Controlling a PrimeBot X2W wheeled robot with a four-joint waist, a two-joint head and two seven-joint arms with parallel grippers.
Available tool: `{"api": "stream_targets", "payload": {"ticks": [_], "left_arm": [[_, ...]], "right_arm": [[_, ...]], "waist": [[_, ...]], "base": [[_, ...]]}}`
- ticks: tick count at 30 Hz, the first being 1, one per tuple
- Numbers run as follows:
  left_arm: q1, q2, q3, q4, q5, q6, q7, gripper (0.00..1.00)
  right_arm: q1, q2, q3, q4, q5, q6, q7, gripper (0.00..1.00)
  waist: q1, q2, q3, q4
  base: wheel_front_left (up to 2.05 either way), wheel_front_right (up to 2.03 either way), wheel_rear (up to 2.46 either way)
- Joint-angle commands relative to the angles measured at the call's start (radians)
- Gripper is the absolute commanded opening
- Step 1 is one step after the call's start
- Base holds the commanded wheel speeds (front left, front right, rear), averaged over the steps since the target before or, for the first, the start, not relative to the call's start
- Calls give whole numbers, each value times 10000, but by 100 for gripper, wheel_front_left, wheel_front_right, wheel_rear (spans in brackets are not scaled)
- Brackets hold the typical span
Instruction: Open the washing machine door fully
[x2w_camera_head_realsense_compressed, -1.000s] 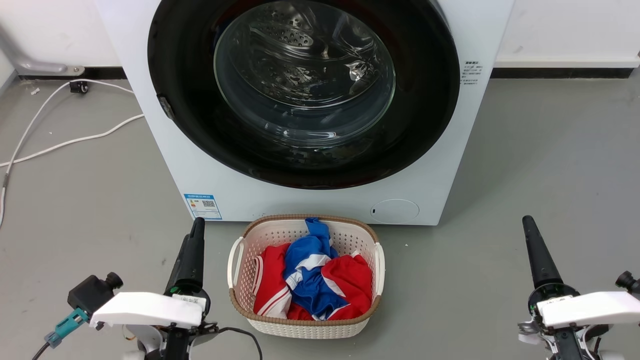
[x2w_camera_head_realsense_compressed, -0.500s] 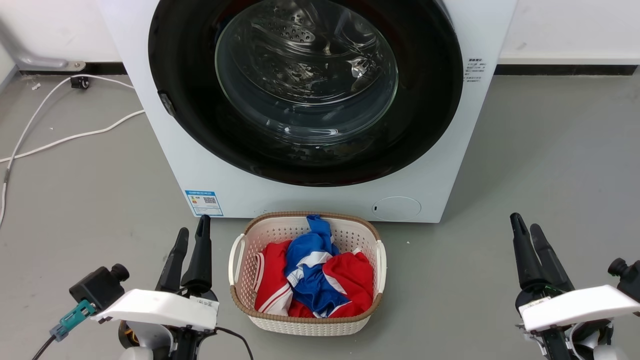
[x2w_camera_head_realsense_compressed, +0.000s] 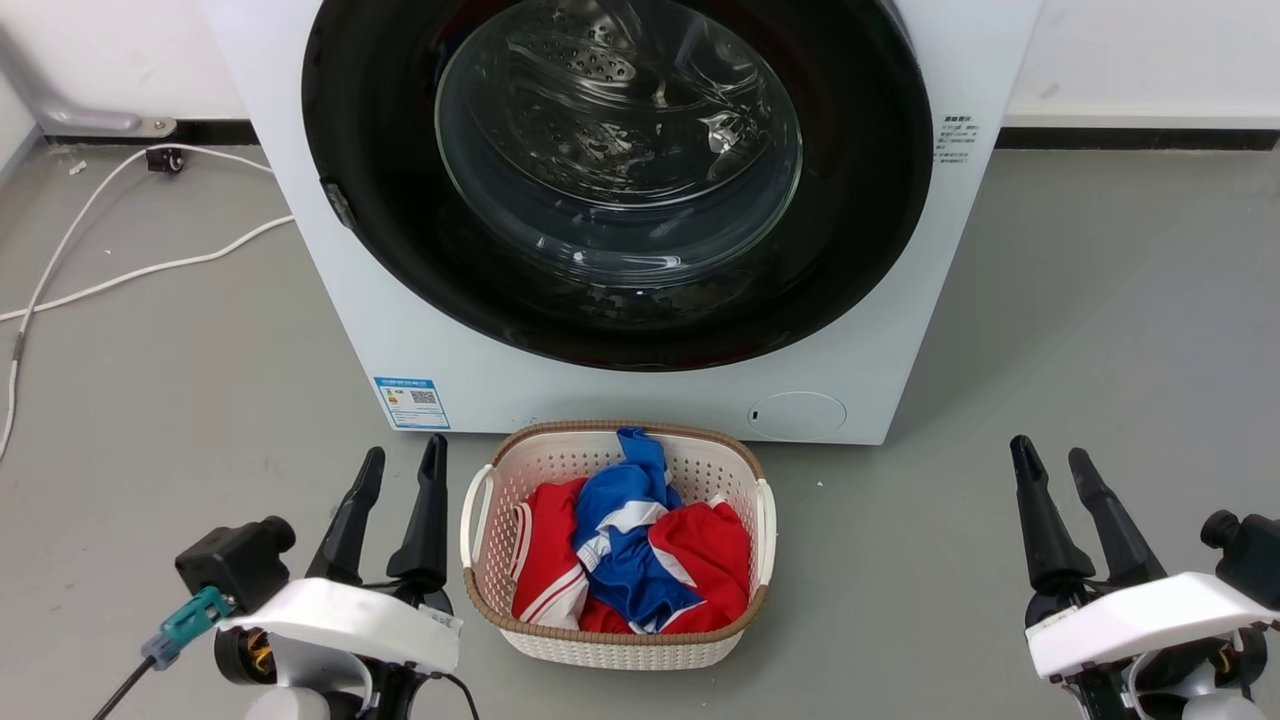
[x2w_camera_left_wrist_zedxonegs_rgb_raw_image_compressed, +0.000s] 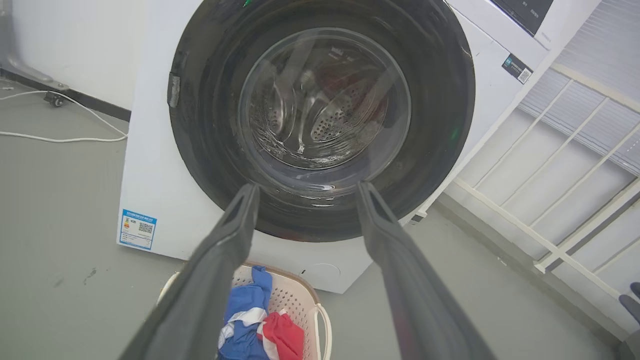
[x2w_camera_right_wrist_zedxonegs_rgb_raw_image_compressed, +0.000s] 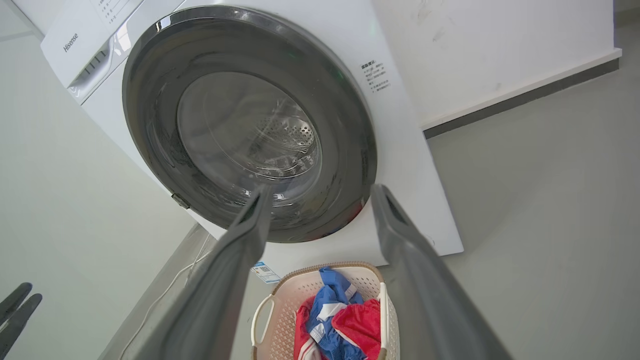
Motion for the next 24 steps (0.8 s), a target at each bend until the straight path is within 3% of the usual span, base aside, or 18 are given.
{"api": "stream_targets", "payload": {"ticks": [1, 24], "left_arm": [[-224, 85, -76, -109, 408, -25, -108, 100], [-230, 397, -595, 23, 2900, 226, -653, 100]], "right_arm": [[-21, 9, -27, -196, -394, 14, 12, 100], [338, 38, -125, -793, -2746, 19, 228, 100]], "waist": [[0, 0, 8, 4], [0, 0, -10, 27]], "base": [[0, 0, 0], [0, 0, 0]]}}
